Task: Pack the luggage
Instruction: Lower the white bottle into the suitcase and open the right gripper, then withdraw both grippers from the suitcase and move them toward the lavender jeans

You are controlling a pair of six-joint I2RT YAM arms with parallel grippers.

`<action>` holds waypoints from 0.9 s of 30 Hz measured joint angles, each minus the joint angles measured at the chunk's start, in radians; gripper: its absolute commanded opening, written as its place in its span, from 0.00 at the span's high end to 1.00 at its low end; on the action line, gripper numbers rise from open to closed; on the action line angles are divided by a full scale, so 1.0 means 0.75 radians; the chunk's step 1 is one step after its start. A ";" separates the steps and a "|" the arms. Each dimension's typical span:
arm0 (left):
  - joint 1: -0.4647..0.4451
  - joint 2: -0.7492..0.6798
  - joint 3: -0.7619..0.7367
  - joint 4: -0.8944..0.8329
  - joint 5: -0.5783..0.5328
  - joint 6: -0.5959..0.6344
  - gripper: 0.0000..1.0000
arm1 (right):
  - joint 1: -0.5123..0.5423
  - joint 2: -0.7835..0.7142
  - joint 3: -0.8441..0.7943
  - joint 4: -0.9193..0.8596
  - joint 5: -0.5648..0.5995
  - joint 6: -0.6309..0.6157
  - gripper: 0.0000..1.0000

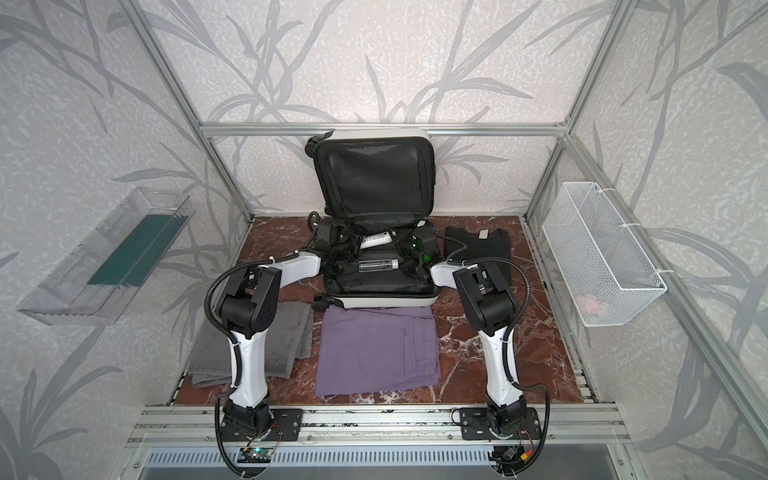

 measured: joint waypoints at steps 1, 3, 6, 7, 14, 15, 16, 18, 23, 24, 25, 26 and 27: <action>0.000 0.004 0.015 -0.009 0.014 0.017 0.48 | 0.001 0.006 0.004 -0.022 0.006 -0.022 0.44; -0.011 0.005 0.037 -0.016 0.037 0.048 0.45 | 0.006 0.030 0.006 -0.069 0.027 -0.049 0.36; -0.030 0.006 0.056 -0.029 0.053 0.074 0.41 | 0.009 0.067 0.004 -0.116 0.050 -0.069 0.30; -0.033 0.007 0.056 -0.032 0.057 0.078 0.40 | 0.008 0.067 0.013 -0.124 0.052 -0.075 0.29; -0.035 0.038 0.072 -0.058 0.072 0.108 0.27 | 0.009 0.067 0.023 -0.132 0.070 -0.097 0.23; -0.035 0.041 0.082 -0.069 0.071 0.119 0.24 | 0.009 0.067 0.026 -0.133 0.070 -0.097 0.23; -0.034 0.041 0.092 -0.081 0.071 0.127 0.22 | 0.009 0.067 0.028 -0.136 0.070 -0.097 0.23; -0.035 0.041 0.118 -0.103 0.071 0.137 0.20 | 0.009 0.067 0.028 -0.137 0.070 -0.097 0.23; -0.035 0.040 0.175 -0.132 0.074 0.167 0.18 | 0.009 0.066 0.028 -0.139 0.068 -0.102 0.23; -0.035 0.040 0.186 -0.138 0.077 0.175 0.18 | 0.009 0.064 0.028 -0.145 0.064 -0.108 0.23; -0.035 0.040 0.193 -0.142 0.081 0.178 0.18 | 0.009 0.061 0.031 -0.156 0.059 -0.118 0.23; -0.036 0.038 0.199 -0.150 0.083 0.183 0.18 | 0.008 0.054 0.032 -0.172 0.054 -0.129 0.22; -0.037 0.037 0.208 -0.157 0.087 0.188 0.18 | 0.008 0.045 0.033 -0.196 0.047 -0.143 0.22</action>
